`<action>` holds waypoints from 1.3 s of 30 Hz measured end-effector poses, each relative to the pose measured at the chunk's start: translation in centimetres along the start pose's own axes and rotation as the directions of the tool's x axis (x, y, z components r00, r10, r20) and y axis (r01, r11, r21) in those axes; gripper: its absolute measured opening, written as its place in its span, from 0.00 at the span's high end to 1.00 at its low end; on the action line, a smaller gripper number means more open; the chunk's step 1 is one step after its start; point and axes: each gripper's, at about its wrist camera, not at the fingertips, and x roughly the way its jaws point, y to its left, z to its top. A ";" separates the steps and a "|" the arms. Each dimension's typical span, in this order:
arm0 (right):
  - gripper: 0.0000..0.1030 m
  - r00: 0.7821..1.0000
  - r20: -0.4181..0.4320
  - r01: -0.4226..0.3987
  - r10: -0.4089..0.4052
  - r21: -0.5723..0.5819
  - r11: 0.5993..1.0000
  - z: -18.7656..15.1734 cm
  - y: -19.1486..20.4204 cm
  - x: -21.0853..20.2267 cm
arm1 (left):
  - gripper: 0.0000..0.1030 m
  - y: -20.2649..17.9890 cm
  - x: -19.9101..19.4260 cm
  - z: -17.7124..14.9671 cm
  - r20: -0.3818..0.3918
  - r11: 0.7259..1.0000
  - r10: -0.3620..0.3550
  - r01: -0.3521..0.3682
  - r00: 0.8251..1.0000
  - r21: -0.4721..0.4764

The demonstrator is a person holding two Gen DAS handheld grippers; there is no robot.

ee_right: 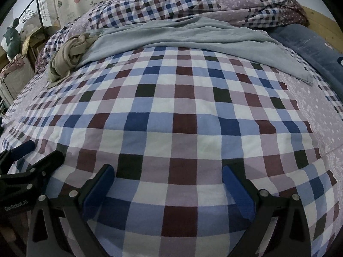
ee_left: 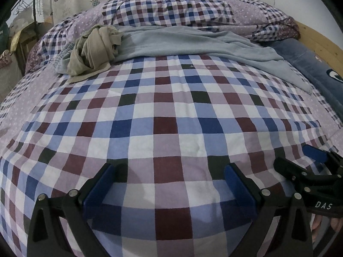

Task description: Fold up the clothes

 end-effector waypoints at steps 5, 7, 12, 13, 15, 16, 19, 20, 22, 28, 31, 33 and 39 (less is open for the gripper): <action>0.00 1.000 -0.001 0.004 -0.004 0.001 1.000 0.0 0.1 0.2 | 0.00 0.1 0.1 0.1 -0.005 1.000 0.002 -0.002 1.000 -0.001; 0.00 1.000 -0.001 0.007 -0.007 0.001 1.000 -0.1 0.1 0.2 | 0.00 0.1 0.1 0.2 -0.007 1.000 0.003 -0.003 1.000 -0.001; 0.00 1.000 -0.001 0.008 -0.008 -0.001 1.000 0.0 0.1 0.2 | 0.00 0.3 0.1 0.2 -0.013 1.000 -0.005 0.005 1.000 -0.009; 0.00 1.000 -0.001 0.009 -0.009 -0.002 1.000 0.0 0.2 0.2 | 0.00 0.3 0.2 0.2 -0.014 1.000 -0.006 0.006 1.000 -0.010; 0.00 1.000 -0.002 0.008 -0.008 -0.003 1.000 0.0 0.1 0.2 | 0.00 0.4 0.3 0.3 -0.014 1.000 -0.010 0.009 1.000 -0.012; 0.00 1.000 -0.002 0.009 -0.009 -0.004 1.000 0.0 0.1 0.3 | 0.00 0.3 0.3 0.3 -0.016 1.000 -0.008 0.008 1.000 -0.012; 0.00 1.000 -0.003 0.009 -0.009 -0.007 1.000 0.1 0.1 0.3 | 0.00 0.2 0.4 0.4 -0.017 1.000 0.000 0.000 1.000 -0.008; 0.00 1.000 -0.003 0.009 -0.009 -0.008 1.000 0.1 0.1 0.3 | 0.00 0.2 0.4 0.4 -0.017 1.000 0.003 -0.003 1.000 -0.006; 0.00 1.000 -0.003 0.008 -0.008 -0.009 1.000 0.1 0.0 0.4 | 0.00 0.3 0.5 0.4 -0.017 1.000 0.002 -0.002 1.000 -0.007; 0.00 1.000 -0.002 0.006 -0.006 -0.012 1.000 0.2 -0.1 0.4 | 0.00 0.3 0.5 0.4 -0.012 1.000 0.000 0.000 1.000 -0.006; 0.00 1.000 -0.002 0.005 -0.005 -0.013 1.000 0.2 -0.2 0.5 | 0.00 0.3 0.5 0.3 -0.009 1.000 -0.001 0.001 1.000 -0.008; 0.00 1.000 -0.002 0.005 -0.005 -0.013 1.000 0.2 -0.2 0.5 | 0.00 0.3 0.5 0.3 -0.007 1.000 -0.002 0.002 1.000 -0.009; 0.00 1.000 -0.001 0.004 -0.004 -0.014 1.000 0.2 -0.2 0.5 | 0.00 0.4 0.4 0.2 -0.003 1.000 -0.006 0.005 1.000 -0.012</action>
